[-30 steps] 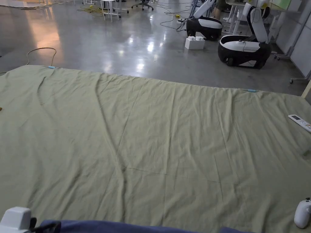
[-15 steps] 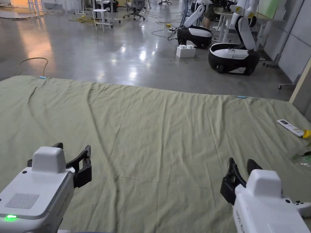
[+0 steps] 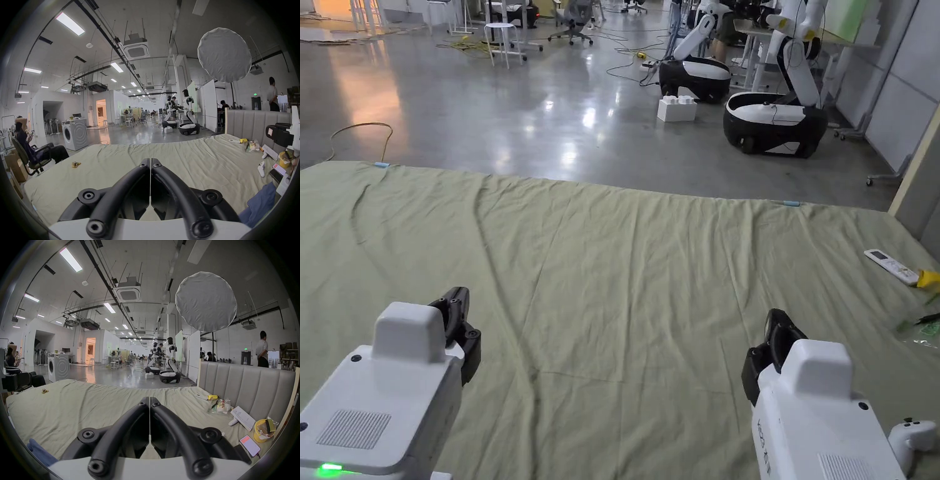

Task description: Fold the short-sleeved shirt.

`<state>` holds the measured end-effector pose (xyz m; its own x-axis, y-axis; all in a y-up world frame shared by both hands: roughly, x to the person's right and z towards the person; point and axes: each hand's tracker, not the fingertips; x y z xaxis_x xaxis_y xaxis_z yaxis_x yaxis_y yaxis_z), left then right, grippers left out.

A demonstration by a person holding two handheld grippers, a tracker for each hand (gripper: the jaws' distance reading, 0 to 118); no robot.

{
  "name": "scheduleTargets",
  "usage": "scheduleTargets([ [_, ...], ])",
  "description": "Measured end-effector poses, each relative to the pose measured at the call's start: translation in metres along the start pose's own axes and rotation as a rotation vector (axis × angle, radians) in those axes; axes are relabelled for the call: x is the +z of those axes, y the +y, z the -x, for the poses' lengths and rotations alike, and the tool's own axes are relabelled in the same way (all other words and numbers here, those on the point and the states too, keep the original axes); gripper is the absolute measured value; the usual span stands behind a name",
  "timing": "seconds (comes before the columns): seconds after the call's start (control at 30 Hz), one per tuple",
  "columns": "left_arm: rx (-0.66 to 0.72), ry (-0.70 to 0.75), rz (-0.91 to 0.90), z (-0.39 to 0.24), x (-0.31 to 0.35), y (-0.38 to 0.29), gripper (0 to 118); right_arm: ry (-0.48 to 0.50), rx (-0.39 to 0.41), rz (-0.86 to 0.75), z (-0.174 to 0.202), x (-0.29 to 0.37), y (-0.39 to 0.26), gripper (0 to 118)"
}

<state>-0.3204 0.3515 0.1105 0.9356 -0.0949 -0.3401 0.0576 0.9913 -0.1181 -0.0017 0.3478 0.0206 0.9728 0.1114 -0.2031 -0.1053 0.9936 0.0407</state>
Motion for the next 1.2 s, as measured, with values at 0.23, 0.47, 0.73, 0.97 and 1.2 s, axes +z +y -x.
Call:
scheduleTargets([
  [0.23, 0.093, -0.113, 0.277, 0.056, 0.005, -0.019, 0, 0.034, 0.026, 0.043, 0.0, -0.003, -0.003, 1],
  [0.47, 0.262, -0.207, 0.599, 0.128, 0.011, -0.078, 29, 0.055, 0.053, 0.118, 0.0, -0.006, -0.02, 1],
  [0.73, 0.591, -0.309, 0.844, 0.208, -0.003, -0.176, 72, 0.081, 0.064, 0.177, 0.007, -0.01, -0.033, 1],
  [0.97, 0.924, -0.497, 0.912, 0.202, -0.027, -0.237, 72, 0.102, 0.059, 0.209, 0.014, -0.01, -0.039, 1],
  [1.2, 0.971, -0.5, 0.838, 0.204, -0.01, -0.242, 30, 0.104, 0.066, 0.225, 0.018, -0.007, -0.042, 1],
])
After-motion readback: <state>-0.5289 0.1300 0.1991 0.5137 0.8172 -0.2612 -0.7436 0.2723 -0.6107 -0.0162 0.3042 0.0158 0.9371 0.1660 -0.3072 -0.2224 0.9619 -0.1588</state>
